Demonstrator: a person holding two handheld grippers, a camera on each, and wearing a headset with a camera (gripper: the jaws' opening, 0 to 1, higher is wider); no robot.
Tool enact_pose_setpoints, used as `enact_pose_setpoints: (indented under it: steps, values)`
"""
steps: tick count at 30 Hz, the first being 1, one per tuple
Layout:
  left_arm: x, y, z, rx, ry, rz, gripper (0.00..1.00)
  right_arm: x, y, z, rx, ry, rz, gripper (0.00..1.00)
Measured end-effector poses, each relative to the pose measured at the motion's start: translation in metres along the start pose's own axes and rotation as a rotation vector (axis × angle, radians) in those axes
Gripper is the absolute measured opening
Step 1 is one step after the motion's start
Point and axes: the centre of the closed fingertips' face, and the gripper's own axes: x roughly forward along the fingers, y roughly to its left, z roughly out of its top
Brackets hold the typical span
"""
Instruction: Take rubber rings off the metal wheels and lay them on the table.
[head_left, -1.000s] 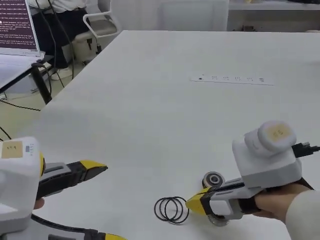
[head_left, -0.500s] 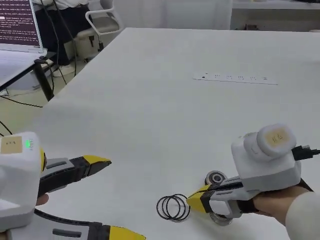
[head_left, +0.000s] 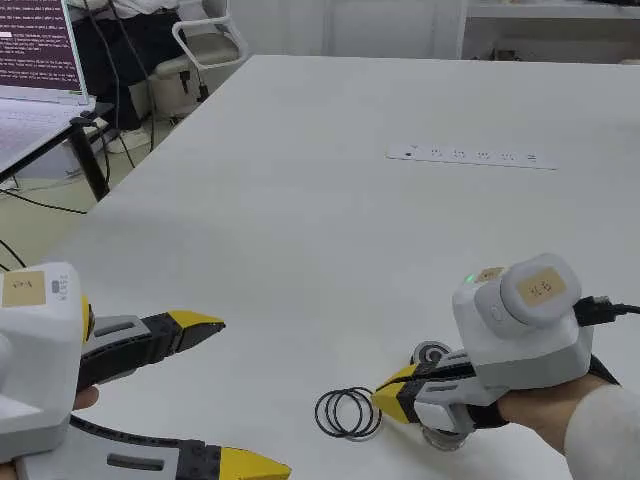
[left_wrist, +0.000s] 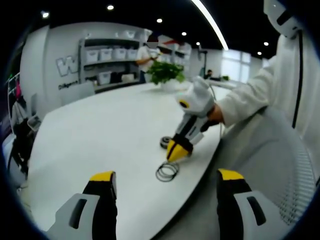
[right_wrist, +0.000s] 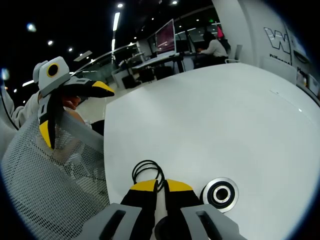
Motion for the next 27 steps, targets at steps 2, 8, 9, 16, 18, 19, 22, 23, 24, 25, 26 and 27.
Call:
enact_pose_setpoints:
  steps: [2, 8, 9, 16, 18, 19, 22, 23, 24, 25, 26, 27]
  values:
    - [0.0, 0.0, 0.0, 0.001, 0.002, 0.001, 0.83, 0.0, 0.0, -0.001, -0.007, 0.003, -0.002, 0.02]
    - [0.0, 0.0, 0.0, 0.001, 0.003, 0.003, 0.83, -0.001, 0.0, 0.0, 0.002, 0.0, -0.002, 0.03]
    - [0.0, 0.0, 0.0, 0.001, 0.003, 0.003, 0.83, -0.001, 0.0, 0.001, 0.011, -0.004, 0.0, 0.03]
    - [0.0, 0.001, -0.001, 0.002, 0.004, 0.004, 0.83, -0.008, -0.006, 0.01, 0.037, -0.038, -0.015, 0.04]
    - [0.0, 0.001, 0.0, 0.003, 0.003, 0.006, 0.83, -0.011, -0.008, 0.013, 0.047, -0.053, -0.021, 0.05]
    - [0.0, 0.001, 0.0, 0.003, 0.004, 0.008, 0.83, -0.013, -0.01, 0.015, 0.055, -0.065, -0.024, 0.05]
    - [-0.001, 0.001, 0.0, 0.011, 0.006, 0.006, 0.83, -0.018, -0.015, 0.019, 0.069, -0.086, -0.039, 0.05]
    - [-0.001, 0.0, 0.003, 0.027, -0.005, 0.005, 0.83, -0.02, -0.018, 0.021, 0.078, -0.097, -0.045, 0.05]
    - [-0.002, -0.001, 0.006, 0.041, -0.016, 0.006, 0.82, -0.022, -0.02, 0.022, 0.088, -0.106, -0.05, 0.05]
    - [-0.003, 0.0, 0.008, 0.05, -0.022, 0.01, 0.81, -0.024, -0.022, 0.023, 0.099, -0.115, -0.055, 0.05]
    - [-0.004, 0.001, 0.008, 0.055, -0.021, 0.014, 0.8, -0.027, -0.025, 0.024, 0.114, -0.124, -0.063, 0.06]
    - [-0.004, 0.002, 0.009, 0.061, -0.019, 0.019, 0.8, -0.028, -0.027, 0.025, 0.122, -0.131, -0.069, 0.06]
